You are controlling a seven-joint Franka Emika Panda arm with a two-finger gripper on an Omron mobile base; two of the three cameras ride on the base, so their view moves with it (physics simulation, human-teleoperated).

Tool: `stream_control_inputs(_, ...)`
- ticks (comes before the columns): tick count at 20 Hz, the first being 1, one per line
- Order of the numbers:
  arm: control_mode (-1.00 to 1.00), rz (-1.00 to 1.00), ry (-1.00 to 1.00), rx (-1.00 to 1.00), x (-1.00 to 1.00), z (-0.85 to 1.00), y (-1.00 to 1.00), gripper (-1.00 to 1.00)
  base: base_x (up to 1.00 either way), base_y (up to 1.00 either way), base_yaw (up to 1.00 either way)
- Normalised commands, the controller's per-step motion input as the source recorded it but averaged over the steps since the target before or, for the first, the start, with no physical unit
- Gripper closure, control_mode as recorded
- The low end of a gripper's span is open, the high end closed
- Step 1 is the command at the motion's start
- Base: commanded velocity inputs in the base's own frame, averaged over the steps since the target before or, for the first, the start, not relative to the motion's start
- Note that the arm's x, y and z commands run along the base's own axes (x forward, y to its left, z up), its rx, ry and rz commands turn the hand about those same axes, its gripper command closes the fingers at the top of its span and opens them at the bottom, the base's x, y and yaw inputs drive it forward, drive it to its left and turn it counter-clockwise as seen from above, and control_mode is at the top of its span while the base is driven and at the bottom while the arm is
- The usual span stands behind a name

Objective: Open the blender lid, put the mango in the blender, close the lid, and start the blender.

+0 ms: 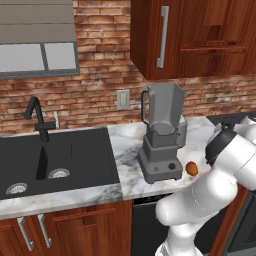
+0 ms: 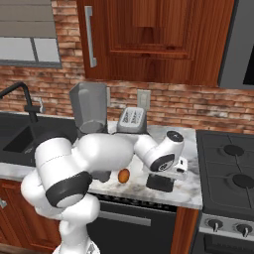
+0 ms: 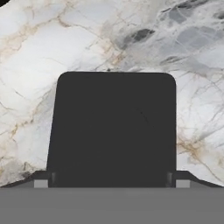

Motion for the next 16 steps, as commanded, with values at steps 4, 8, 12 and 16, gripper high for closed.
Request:
stream_control_inputs(4,-1.00,0.00,0.00,-0.08,-0.07,0.57,0.28,-1.00,0.00,0.00,0.00)
stream_control_inputs(8,-1.00,0.00,0.01,-0.03,-0.18,0.34,0.59,-1.00,0.00,0.00,0.00)
stream_control_inputs(12,-1.00,0.02,0.04,0.00,-0.13,-0.03,0.81,-1.00,0.00,0.00,0.00)
stream_control_inputs(16,-1.00,0.15,0.01,0.03,-0.13,-0.29,0.42,-1.00,0.00,0.00,0.00)
